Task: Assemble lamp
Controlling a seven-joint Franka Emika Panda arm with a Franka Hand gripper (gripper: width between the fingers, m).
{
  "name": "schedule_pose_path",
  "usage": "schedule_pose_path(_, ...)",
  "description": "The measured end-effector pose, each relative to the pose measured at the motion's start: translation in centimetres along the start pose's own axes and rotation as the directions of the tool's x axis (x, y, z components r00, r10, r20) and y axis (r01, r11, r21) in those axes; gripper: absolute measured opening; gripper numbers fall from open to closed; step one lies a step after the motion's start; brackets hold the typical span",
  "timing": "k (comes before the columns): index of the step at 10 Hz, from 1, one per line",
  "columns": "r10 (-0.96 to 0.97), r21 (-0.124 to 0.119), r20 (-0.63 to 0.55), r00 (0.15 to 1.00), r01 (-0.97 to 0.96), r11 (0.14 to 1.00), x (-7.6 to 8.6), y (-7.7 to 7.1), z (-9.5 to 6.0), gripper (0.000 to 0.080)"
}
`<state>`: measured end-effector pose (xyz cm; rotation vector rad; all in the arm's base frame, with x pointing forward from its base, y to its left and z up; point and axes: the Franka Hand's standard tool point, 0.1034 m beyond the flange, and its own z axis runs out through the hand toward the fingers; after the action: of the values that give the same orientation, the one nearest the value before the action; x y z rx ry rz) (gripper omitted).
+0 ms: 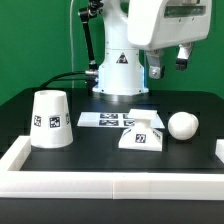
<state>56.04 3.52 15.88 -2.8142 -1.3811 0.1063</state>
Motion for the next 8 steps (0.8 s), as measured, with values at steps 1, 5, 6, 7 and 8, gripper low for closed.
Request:
schedule_pose_path(1, 0.0, 0.0, 0.0, 1.0, 0.0, 1.0, 0.0, 0.0, 0.0, 0.07)
schedule_pose_path(5, 0.0, 0.001, 0.0, 1.0, 0.0, 1.0, 0.0, 0.0, 0.1, 0.07)
schedule_pose_path(6, 0.0, 0.002, 0.001, 1.0, 0.0, 1.0, -0.1, -0.1, 0.2, 0.07)
schedule_pose_path(7, 0.01, -0.017, -0.018, 1.0, -0.01, 1.0, -1.2, -0.6, 0.8, 0.07)
schedule_pose_path(8, 0.041, -0.022, -0.023, 0.999, -0.041, 0.999, -3.5, -2.0, 2.0, 0.07)
